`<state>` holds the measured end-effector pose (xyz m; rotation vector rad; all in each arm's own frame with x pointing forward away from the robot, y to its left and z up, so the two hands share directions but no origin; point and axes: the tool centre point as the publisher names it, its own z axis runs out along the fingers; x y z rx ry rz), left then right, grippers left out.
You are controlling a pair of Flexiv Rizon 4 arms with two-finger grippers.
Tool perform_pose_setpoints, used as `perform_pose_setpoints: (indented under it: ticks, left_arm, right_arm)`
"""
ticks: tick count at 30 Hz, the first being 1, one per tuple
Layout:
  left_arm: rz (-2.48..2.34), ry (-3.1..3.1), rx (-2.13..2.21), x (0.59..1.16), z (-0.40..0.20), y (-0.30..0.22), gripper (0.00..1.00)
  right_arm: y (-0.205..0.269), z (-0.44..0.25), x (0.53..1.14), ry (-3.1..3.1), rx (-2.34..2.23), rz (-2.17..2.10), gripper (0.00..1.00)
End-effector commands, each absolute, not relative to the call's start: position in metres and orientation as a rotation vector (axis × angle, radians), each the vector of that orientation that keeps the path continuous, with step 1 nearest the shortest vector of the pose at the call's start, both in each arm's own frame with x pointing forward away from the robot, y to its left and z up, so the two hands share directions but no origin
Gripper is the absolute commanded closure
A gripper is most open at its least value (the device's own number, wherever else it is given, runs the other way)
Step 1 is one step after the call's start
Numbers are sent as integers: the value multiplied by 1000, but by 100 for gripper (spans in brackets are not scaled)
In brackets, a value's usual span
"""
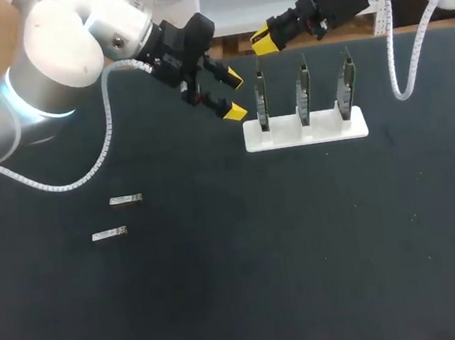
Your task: Pick up the optical module with the left hand, and insert it into the network port with the right hand.
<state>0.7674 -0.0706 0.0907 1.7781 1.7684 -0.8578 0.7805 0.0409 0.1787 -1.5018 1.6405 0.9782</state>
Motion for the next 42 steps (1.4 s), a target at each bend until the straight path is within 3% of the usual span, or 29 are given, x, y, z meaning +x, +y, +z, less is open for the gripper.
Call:
perform_pose_setpoints:
  ticks: [1,42]
  left_arm:
    - [-859,1772,1783,769,91,-71,0]
    - [-859,1772,1783,769,91,-71,0]
  right_arm:
    - [42,174,783,1644,-1496,979,100]
    - [42,171,786,1626,-1547,986,100]
